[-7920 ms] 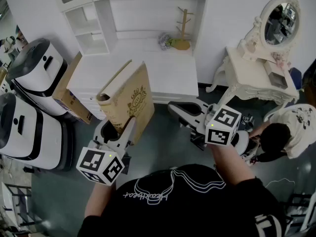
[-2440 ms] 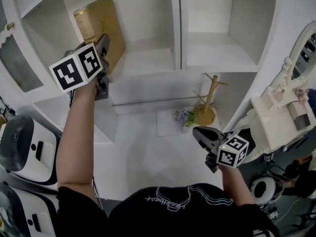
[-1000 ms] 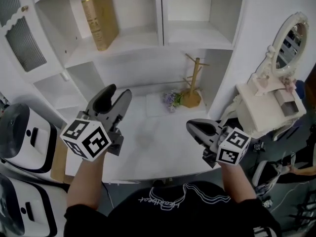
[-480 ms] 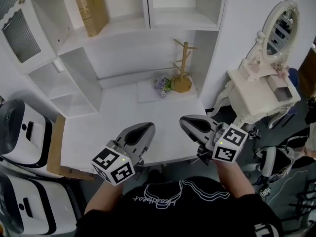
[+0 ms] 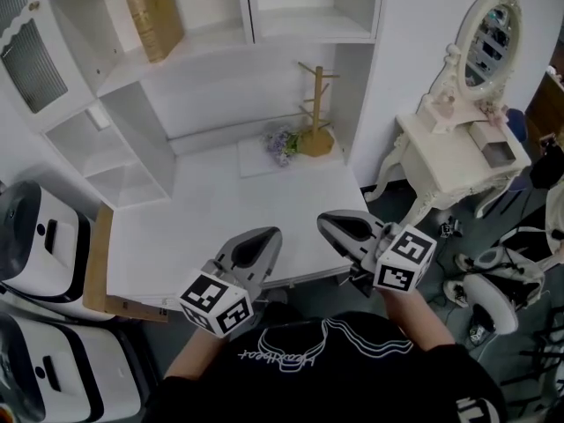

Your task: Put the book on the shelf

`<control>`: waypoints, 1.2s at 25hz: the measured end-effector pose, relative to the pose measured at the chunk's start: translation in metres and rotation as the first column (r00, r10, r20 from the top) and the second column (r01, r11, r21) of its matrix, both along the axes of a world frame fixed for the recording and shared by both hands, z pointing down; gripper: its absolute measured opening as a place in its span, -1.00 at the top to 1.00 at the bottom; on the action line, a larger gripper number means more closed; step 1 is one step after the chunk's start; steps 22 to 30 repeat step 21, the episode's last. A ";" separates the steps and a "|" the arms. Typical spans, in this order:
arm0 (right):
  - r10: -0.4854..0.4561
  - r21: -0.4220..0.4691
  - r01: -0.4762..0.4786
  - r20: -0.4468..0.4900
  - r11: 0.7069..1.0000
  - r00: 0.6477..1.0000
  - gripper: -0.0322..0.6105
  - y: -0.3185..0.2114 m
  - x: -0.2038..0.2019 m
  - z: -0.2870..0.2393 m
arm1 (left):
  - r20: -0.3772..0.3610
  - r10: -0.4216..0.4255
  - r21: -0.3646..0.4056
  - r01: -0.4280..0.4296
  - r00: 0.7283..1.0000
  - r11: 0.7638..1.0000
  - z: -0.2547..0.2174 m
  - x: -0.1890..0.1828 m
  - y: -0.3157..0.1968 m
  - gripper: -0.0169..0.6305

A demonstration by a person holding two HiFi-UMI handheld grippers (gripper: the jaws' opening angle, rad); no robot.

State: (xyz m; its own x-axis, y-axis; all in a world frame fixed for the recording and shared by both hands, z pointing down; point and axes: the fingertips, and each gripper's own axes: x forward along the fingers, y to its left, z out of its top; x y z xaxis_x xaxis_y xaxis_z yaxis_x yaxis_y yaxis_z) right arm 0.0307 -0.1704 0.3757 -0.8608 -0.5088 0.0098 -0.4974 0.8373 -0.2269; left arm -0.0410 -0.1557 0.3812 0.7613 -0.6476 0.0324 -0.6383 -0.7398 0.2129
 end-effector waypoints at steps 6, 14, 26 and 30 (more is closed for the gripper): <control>-0.010 -0.011 0.010 0.001 1.000 1.000 0.88 0.004 0.000 0.003 | 0.005 0.005 0.005 -0.005 1.000 1.000 -0.002 0.004 0.000 0.94; -0.010 -0.017 0.010 0.003 1.000 1.000 0.88 0.002 0.005 0.006 | 0.008 0.007 0.015 -0.007 1.000 1.000 0.000 0.008 -0.003 0.94; -0.014 -0.016 0.014 0.004 1.000 1.000 0.88 0.000 0.011 0.010 | 0.016 0.009 0.013 -0.009 1.000 1.000 0.005 0.014 -0.006 0.94; -0.014 -0.016 0.014 0.004 1.000 1.000 0.88 0.000 0.011 0.010 | 0.016 0.009 0.013 -0.009 1.000 1.000 0.005 0.014 -0.006 0.94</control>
